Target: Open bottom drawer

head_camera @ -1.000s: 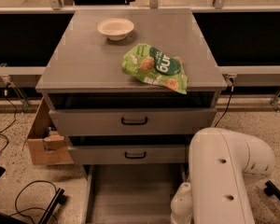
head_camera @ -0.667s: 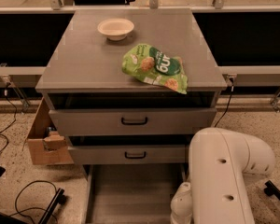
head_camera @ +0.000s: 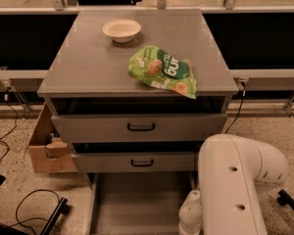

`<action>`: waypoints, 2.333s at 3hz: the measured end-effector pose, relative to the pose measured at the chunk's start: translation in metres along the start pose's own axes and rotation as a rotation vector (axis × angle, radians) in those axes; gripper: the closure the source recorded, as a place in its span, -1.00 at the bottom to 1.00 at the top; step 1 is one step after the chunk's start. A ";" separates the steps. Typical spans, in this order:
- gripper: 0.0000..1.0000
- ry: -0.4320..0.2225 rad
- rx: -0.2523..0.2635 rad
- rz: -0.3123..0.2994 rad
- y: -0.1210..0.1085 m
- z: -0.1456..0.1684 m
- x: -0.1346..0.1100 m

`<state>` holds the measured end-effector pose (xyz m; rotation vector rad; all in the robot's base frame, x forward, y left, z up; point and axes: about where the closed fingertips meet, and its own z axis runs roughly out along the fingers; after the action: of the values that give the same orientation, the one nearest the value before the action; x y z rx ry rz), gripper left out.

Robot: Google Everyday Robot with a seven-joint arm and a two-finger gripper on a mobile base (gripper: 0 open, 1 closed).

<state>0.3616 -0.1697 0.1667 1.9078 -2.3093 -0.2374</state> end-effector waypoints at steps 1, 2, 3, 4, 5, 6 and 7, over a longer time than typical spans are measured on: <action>0.28 -0.003 0.005 0.004 0.014 -0.002 0.003; 0.75 -0.004 0.004 0.004 0.017 -0.002 0.003; 0.84 -0.004 0.004 0.004 0.014 -0.003 0.002; 0.38 -0.004 0.004 0.004 0.012 -0.003 0.002; -0.09 -0.004 0.004 0.004 0.010 -0.004 0.002; -0.55 -0.004 0.004 0.004 0.010 -0.004 0.001; -0.98 -0.004 0.004 0.004 0.009 -0.004 0.001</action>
Offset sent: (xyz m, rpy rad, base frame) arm -0.1068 0.0251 0.0133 0.0402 0.0270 -0.0063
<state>0.3532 -0.1694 0.1725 1.9062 -2.3177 -0.2368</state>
